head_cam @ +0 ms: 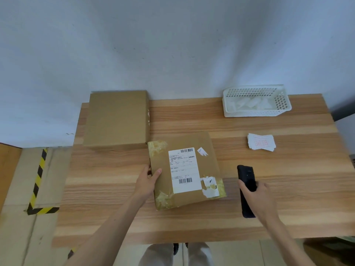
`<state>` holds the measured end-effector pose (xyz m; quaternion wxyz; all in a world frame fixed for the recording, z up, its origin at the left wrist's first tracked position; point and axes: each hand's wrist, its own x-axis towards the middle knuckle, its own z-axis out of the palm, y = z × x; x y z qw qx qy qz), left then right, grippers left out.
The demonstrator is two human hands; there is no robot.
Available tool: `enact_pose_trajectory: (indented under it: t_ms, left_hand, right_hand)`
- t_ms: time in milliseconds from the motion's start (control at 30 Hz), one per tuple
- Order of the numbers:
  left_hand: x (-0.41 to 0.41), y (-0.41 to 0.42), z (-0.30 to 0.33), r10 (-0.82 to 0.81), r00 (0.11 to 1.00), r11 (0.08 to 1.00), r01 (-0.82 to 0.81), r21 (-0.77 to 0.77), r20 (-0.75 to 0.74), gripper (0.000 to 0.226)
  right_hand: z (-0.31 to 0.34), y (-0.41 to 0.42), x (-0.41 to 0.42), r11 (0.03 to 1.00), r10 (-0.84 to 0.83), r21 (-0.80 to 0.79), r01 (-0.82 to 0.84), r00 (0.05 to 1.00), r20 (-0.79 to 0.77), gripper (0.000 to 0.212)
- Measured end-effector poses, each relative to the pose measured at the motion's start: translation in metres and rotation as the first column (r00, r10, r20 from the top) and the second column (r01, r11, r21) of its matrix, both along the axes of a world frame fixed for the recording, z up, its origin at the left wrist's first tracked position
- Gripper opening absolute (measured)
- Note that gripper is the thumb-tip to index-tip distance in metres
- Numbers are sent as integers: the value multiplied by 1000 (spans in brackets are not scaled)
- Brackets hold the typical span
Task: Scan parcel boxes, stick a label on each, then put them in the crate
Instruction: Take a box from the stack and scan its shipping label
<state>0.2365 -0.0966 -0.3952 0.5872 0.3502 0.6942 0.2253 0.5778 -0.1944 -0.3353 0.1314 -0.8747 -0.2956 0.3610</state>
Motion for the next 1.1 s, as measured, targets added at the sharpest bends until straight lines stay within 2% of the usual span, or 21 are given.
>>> enact_pose_trajectory:
  t_ms: [100,200,333,533,667,767,1100]
  left_hand:
    - [1,-1,2,4,1000,1000,-4,22,6,36]
    - [1,-3,5,-1,1000,999,0,35,17,39]
    - [0,-2,9,-11,1000,999,10,31,5,40]
    - [0,-1,14,-11,1000,1000,11,11,14,41]
    - [1,-2,14,8,999,1000,-9,18,43,36]
    - [1,-2,13,27,997,999,-28,16,78,31]
    - [1,-3,12,46,994,999,-48,18,98,35]
  right_hand:
    - [39,7,-8,998,56,10,-55,992,-115,50]
    - [68,16,-31,982,159,-73,-176,967,-197,49]
    - [90,30,-64,932,324,-97,-349,924,-205,47]
    - [113,45,-97,838,505,-181,-515,857,-102,48]
    - [124,51,-105,717,680,-316,-621,723,124,50]
    - [126,55,-108,674,732,-381,-633,643,226,54]
    - [126,63,-111,607,790,-452,-654,555,259,48]
